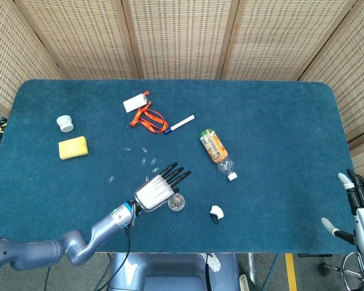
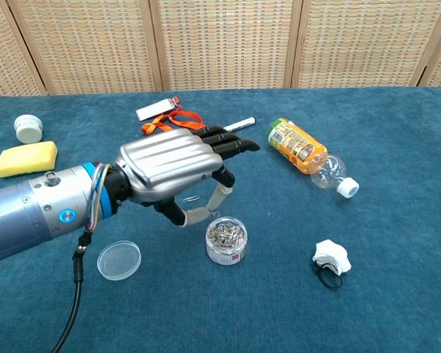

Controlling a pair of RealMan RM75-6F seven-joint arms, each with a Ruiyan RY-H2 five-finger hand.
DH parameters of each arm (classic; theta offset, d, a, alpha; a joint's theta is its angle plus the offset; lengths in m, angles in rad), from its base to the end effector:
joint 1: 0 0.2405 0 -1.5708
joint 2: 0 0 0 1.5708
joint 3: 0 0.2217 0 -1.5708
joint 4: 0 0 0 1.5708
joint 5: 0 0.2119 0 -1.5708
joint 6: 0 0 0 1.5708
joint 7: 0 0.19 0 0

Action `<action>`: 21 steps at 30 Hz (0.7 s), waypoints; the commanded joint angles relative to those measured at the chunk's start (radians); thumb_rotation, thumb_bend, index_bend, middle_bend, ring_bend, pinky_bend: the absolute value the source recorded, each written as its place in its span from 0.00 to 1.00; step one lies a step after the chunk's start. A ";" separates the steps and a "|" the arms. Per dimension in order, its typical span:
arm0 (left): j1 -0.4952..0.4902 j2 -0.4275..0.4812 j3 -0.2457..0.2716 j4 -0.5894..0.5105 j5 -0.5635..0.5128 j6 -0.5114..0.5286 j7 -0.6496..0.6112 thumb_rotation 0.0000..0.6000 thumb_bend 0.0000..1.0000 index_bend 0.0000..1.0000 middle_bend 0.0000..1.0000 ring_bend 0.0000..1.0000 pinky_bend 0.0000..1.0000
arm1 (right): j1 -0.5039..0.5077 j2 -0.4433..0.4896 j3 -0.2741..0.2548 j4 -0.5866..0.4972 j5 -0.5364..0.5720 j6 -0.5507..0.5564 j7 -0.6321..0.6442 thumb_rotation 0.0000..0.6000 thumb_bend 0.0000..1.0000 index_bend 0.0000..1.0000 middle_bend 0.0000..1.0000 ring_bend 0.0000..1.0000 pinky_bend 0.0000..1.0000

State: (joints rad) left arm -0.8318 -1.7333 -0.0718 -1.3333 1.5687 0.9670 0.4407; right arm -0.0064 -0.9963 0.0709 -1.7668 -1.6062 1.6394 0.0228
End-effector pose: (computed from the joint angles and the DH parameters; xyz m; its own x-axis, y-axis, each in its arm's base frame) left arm -0.0332 0.3012 -0.1024 0.6657 -0.0352 0.7454 0.4441 -0.7841 -0.4336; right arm -0.2471 -0.2011 0.1854 0.3421 0.1343 0.9300 -0.9353 -0.0462 0.3507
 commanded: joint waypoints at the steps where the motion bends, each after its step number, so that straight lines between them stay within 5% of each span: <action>1: -0.003 -0.021 0.000 0.014 -0.013 -0.006 -0.001 1.00 0.41 0.83 0.00 0.00 0.00 | 0.000 0.001 0.000 0.001 0.001 0.000 0.004 1.00 0.00 0.00 0.00 0.00 0.00; 7: -0.002 -0.042 -0.004 0.031 -0.024 0.000 0.003 1.00 0.41 0.79 0.00 0.00 0.00 | 0.000 0.002 0.000 0.002 0.001 -0.001 0.008 1.00 0.00 0.00 0.00 0.00 0.00; 14: 0.001 -0.030 -0.002 0.016 -0.040 -0.005 0.012 1.00 0.26 0.26 0.00 0.00 0.00 | 0.000 0.001 -0.002 0.000 -0.004 -0.001 0.002 1.00 0.00 0.00 0.00 0.00 0.00; 21: 0.000 -0.006 -0.001 0.002 -0.020 0.018 -0.049 1.00 0.18 0.06 0.00 0.00 0.00 | 0.001 -0.001 -0.003 -0.001 -0.006 -0.003 -0.004 1.00 0.00 0.00 0.00 0.00 0.00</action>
State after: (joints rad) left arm -0.8318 -1.7438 -0.0733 -1.3284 1.5445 0.9803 0.3968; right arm -0.0053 -0.9977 0.0679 -1.7680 -1.6118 1.6368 0.0189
